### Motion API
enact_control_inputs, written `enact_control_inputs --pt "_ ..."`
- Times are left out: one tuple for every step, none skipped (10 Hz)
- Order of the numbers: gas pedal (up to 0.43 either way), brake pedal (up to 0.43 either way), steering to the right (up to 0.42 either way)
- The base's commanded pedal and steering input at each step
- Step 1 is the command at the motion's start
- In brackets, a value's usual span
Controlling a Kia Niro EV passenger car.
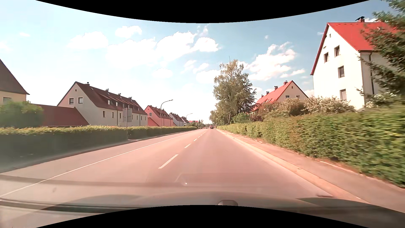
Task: Follow the waypoints while adhering to traffic rules and regulations
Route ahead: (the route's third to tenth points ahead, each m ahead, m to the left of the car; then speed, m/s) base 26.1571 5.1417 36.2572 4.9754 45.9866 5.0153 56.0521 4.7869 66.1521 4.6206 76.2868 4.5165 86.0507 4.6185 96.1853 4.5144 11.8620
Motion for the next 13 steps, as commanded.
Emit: enact_control_inputs --pt "0.118 0.0 -0.003" --pt "0.118 0.0 -0.003" --pt "0.118 0.0 -0.003" --pt "0.118 0.0 -0.003" --pt "0.118 0.0 -0.002" --pt "0.118 0.0 -0.003" --pt "0.118 0.0 -0.002" --pt "0.118 0.0 -0.003" --pt "0.11 0.0 -0.002" --pt "0.11 0.0 -0.002" --pt "0.11 0.0 -0.002" --pt "0.11 0.0 -0.002" --pt "0.11 0.0 -0.002"
